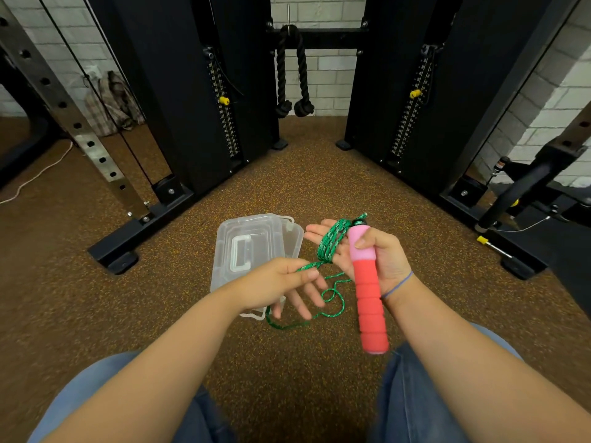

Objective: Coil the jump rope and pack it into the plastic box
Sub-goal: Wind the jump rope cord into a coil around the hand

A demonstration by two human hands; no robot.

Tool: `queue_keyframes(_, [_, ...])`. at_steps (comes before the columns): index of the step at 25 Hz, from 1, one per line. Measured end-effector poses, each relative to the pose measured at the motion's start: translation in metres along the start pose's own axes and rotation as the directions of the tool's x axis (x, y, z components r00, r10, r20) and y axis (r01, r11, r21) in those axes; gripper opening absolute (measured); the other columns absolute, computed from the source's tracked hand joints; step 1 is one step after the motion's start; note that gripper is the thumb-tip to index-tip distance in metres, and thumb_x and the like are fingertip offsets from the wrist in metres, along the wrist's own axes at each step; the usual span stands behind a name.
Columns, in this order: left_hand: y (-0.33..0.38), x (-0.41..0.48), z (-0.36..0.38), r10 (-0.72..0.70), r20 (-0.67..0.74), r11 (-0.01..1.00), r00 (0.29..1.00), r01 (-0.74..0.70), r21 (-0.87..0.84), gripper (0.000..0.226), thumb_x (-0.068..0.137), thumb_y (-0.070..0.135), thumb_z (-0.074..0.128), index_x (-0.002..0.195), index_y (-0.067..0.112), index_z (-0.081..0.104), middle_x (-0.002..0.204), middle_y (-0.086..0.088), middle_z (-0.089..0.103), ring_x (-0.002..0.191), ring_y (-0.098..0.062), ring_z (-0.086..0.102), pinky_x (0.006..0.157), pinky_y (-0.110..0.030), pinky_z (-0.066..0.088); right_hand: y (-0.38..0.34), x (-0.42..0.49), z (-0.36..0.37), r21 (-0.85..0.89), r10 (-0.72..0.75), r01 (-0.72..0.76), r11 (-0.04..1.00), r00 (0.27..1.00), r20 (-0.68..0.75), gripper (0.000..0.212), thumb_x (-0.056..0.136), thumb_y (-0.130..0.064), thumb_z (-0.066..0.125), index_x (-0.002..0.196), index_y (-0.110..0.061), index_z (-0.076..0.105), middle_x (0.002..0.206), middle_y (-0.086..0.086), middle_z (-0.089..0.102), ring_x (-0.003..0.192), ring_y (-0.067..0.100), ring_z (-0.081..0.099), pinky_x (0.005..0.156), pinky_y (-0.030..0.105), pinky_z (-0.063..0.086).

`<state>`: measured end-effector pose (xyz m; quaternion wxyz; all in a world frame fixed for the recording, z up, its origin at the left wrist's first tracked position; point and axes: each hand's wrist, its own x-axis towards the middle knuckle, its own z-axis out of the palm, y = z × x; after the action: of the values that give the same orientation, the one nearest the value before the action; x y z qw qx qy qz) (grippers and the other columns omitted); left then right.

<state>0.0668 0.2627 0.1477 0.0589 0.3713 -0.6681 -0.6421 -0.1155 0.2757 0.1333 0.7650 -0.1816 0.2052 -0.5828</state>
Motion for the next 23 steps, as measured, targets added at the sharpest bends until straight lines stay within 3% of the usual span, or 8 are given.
queue_keyframes(5, [0.004,-0.004,-0.005,0.005,0.011,1.0,1.0,-0.005,0.019,0.022,0.097,0.027,0.041,0.092,0.02,0.062,0.078,0.005,0.074,0.064,-0.011,0.071,0.031,-0.017,0.039,0.003,-0.005,-0.003,-0.365,0.104,-0.142,0.92,0.987,-0.123,0.06,0.047,0.007,0.051,0.107,0.003,0.054,0.125,0.025,0.056,0.13,0.036,0.045,0.111,0.043,0.034])
queue_keyframes(7, [0.004,-0.006,-0.007,0.012,-0.001,1.0,1.0,-0.012,0.025,0.022,0.096,0.028,0.042,0.094,0.02,0.063,0.078,0.004,0.074,0.065,-0.013,0.071,0.031,-0.017,0.04,0.008,-0.005,-0.008,-0.581,0.101,-0.203,0.788,0.974,-0.203,0.06,0.049,0.003,0.049,0.109,0.006,0.055,0.124,0.024,0.057,0.124,0.032,0.051,0.109,0.04,0.035])
queue_keyframes(10, [0.005,-0.008,-0.013,0.03,-0.034,0.998,0.999,-0.028,0.049,0.024,0.096,0.029,0.042,0.096,0.019,0.064,0.079,0.003,0.074,0.065,-0.015,0.07,0.032,-0.017,0.04,0.017,-0.006,-0.009,-0.744,0.16,-0.29,0.603,0.957,-0.243,0.085,0.036,-0.014,0.061,0.115,0.015,0.048,0.101,0.022,0.06,0.078,0.019,0.055,0.069,0.028,0.043])
queue_keyframes(14, [0.0,-0.007,-0.016,0.079,-0.079,0.994,0.994,-0.072,0.085,0.026,0.095,0.027,0.043,0.093,0.016,0.066,0.065,0.003,0.068,0.043,-0.01,0.059,0.031,-0.016,0.036,0.018,-0.012,-0.003,-0.839,0.356,-0.395,0.373,0.897,-0.264,0.016,0.051,-0.011,0.054,0.067,-0.012,0.052,0.049,-0.008,0.056,0.045,0.003,0.045,0.045,0.018,0.034])
queue_keyframes(16, [-0.001,-0.006,-0.017,0.12,-0.14,0.99,0.983,-0.108,0.093,0.027,0.095,0.027,0.042,0.088,0.015,0.066,0.055,0.005,0.059,0.036,-0.007,0.049,0.032,-0.017,0.031,0.019,-0.013,-0.002,-0.872,0.432,-0.384,0.304,0.871,-0.233,0.016,0.056,-0.009,0.05,0.057,-0.018,0.062,0.05,-0.01,0.062,0.05,0.004,0.051,0.051,0.022,0.035])
queue_keyframes(19, [-0.002,-0.005,-0.018,0.163,-0.224,0.986,0.961,-0.15,0.073,0.03,0.096,0.029,0.042,0.079,0.015,0.063,0.047,0.007,0.044,0.034,-0.007,0.034,0.035,-0.016,0.025,0.021,-0.014,-0.008,-0.845,0.547,-0.354,0.401,0.832,-0.089,0.059,0.057,0.003,0.043,0.11,-0.009,0.065,0.108,0.012,0.071,0.096,0.015,0.067,0.083,0.023,0.051])
queue_keyframes(21, [-0.002,-0.003,-0.018,0.168,-0.258,0.986,0.952,-0.168,0.022,0.031,0.095,0.03,0.043,0.073,0.016,0.06,0.043,0.009,0.033,0.035,-0.007,0.023,0.035,-0.016,0.02,0.022,-0.015,-0.008,-0.83,0.587,-0.309,0.465,0.809,0.028,0.073,0.052,0.003,0.044,0.124,0.009,0.051,0.109,0.015,0.07,0.102,0.021,0.066,0.098,0.032,0.048])
queue_keyframes(23, [-0.004,0.0,-0.018,0.152,-0.291,0.987,0.945,-0.162,-0.011,0.029,0.094,0.031,0.044,0.072,0.016,0.057,0.043,0.01,0.026,0.037,-0.007,0.017,0.034,-0.016,0.016,0.023,-0.017,-0.008,-0.841,0.599,-0.249,0.48,0.794,0.106,0.067,0.049,-0.002,0.046,0.115,0.004,0.058,0.099,0.007,0.074,0.1,0.025,0.065,0.103,0.043,0.042])
